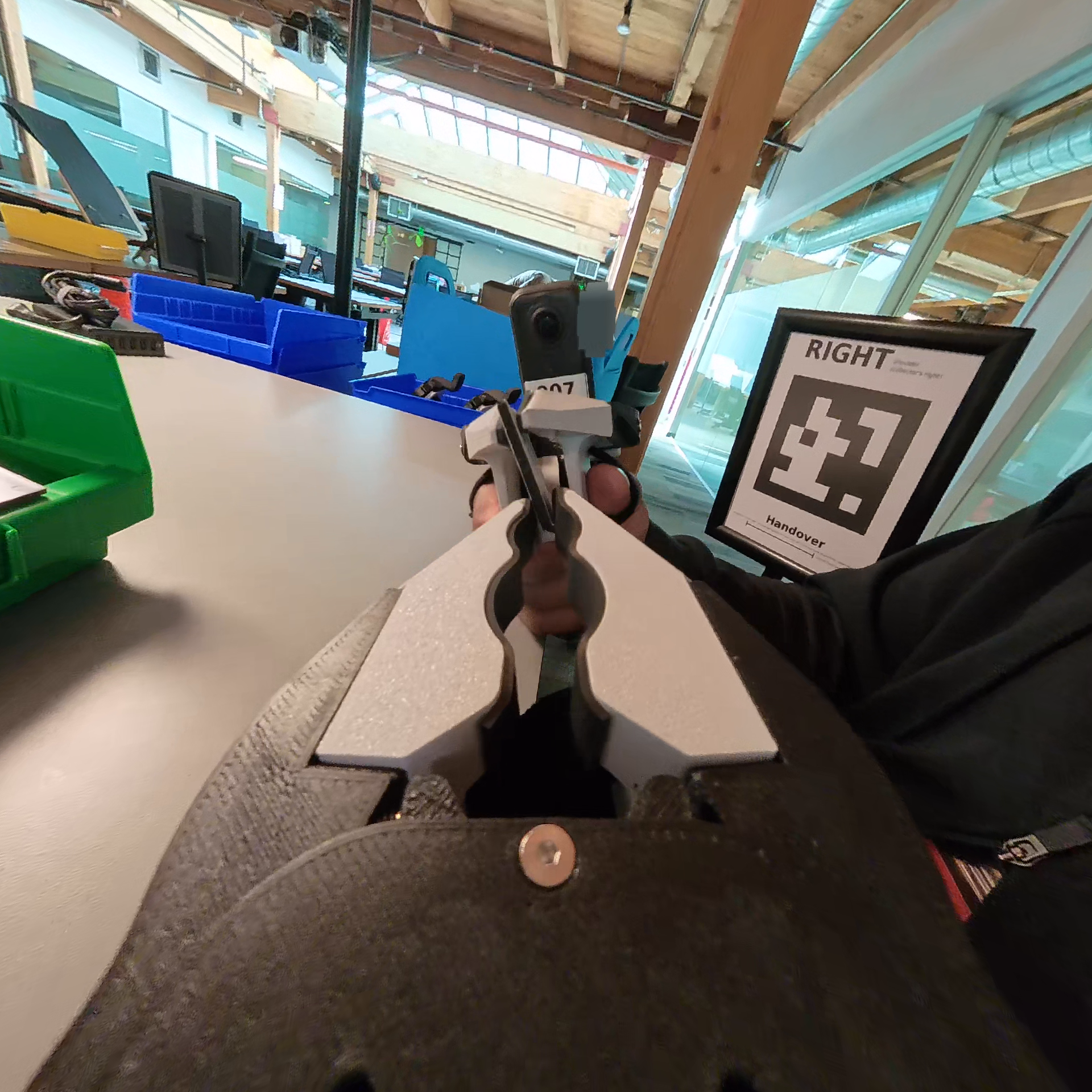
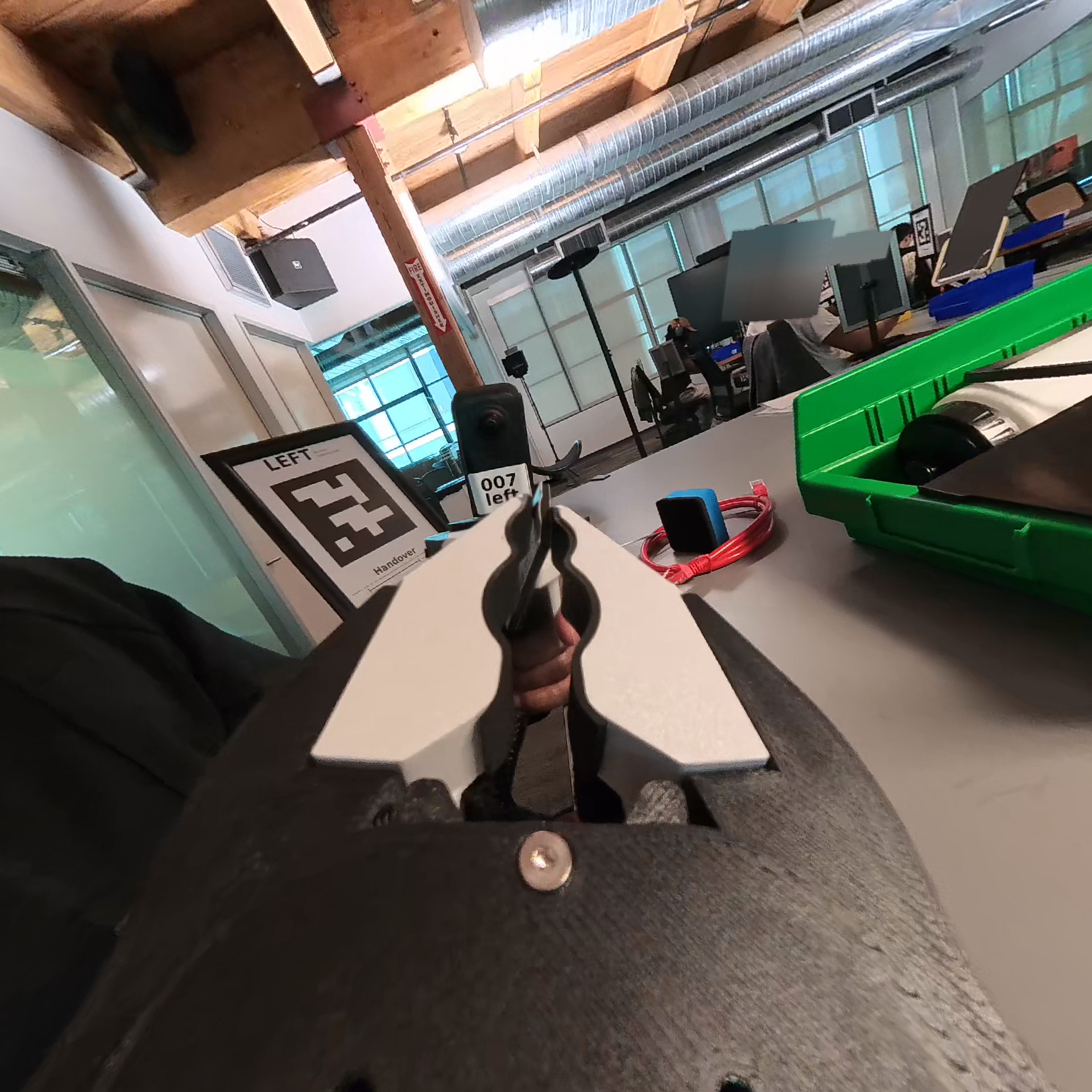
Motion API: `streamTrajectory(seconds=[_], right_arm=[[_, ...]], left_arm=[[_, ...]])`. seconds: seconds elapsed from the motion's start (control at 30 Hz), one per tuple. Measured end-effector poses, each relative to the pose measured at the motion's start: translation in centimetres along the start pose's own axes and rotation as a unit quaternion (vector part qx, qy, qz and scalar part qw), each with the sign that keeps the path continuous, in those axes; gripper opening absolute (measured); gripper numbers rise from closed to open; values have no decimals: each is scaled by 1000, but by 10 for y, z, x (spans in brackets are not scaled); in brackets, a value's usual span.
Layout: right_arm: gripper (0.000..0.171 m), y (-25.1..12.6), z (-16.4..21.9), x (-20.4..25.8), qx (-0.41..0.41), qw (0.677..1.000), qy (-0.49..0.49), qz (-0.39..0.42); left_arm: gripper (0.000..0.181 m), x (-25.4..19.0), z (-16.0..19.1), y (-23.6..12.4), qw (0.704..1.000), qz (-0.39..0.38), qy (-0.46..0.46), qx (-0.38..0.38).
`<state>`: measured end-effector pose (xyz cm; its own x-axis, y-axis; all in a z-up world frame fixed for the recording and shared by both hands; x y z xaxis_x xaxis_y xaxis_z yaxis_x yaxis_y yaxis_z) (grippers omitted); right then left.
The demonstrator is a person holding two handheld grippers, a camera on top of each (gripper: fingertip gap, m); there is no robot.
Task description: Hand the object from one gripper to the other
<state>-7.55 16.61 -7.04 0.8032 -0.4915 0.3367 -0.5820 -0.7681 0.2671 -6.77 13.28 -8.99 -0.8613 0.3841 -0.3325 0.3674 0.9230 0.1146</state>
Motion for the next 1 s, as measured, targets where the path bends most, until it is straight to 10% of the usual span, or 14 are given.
streamTrajectory(seconds=[0.37, 0.47, 0.63, 1.0], right_arm=[[4, 3, 5, 2, 20, 1000, -4, -4], [32, 3, 4, -3, 17, 1000, -2, 13], [4, 4, 6, 1, 24, 1000, -10, 3], [3, 1, 1, 0, 5, 1000, -3, 2]], left_arm=[[4, 8, -20, -15, 997, -1, -33, -75], [5, 6, -18, -13, 997, 4, -29, -67], [8, 6, -15, -10, 998, 1, -28, -55], [24, 3, -3, -1, 1000, 1, -18, -9]])
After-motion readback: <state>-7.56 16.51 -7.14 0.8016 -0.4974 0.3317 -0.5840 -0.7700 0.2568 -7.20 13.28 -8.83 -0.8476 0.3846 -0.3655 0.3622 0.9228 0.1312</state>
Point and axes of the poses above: each gripper's, where its closed fingertips meet, y out along the fingers, z out of its underside, x = y × z across the jaws, the point moved 2 cm from there along -y, back along the fingers, and after that the axes turned 4 degrees about -y, right-handed, at the moved point
